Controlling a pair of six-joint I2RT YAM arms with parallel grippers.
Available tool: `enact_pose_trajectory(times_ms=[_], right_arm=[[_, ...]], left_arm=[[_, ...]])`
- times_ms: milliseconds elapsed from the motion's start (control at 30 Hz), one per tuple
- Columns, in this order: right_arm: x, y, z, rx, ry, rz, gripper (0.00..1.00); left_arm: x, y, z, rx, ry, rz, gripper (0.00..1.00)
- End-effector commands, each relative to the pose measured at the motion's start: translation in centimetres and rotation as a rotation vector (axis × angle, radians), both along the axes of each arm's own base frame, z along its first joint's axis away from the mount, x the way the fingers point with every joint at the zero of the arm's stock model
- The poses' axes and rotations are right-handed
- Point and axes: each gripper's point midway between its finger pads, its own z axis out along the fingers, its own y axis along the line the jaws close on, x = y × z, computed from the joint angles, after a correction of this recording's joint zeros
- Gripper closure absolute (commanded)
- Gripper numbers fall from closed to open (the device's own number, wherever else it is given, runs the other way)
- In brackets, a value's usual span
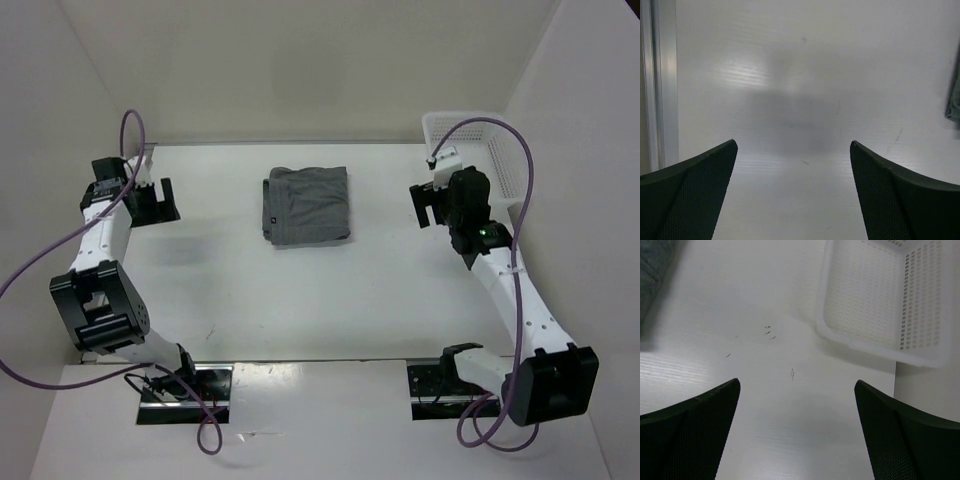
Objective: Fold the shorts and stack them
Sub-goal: Fold the shorts
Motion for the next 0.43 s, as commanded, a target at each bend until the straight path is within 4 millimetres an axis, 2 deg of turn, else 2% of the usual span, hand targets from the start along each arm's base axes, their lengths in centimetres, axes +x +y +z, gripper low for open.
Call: enact_pose_trajectory(times_ms=[0,67,133,167,233,333,400], right_arm=[[-1.6,-1.0,-0.5,0.021,-0.007,-0.079,0.00],[-2.3,-1.3,0.0,0.031,-0.028,-0.079,0.00],[-3.0,-1.5,-1.1,0.038,-0.019,-0.075,0.00],[-3.3,-1.5,-0.8,0.051,-0.039,-0.066,0.00],[-4.2,-1.8,-2.2,0.063,-0.019,-0.073,0.00],[-5.5,-2.0,-3.0,0.079,-0.019,-0.064,0.00],[-6.2,-2.9,-3.1,0.078,-0.046,-0.091,0.00]], left_arm=[[-1.7,0.3,-0.9,-0.087,0.030,0.024,0.00],[-2.6,0.6,-1.3,-0.102,0.045,0.040,0.00],[-3.5,0.5,-1.4,-0.103,0.047,0.050,0.00],[-3.8,0.4,-1.5,-0.104,0.049,0.050,0.00],[-4.3,0.1,-1.1,-0.098,0.036,0.049,0.00],[-4.8,-0.3,-0.7,-0.102,0.026,0.043,0.00],[-5.4,-0.6,-0.5,-0.104,0.032,0.044,0.00]])
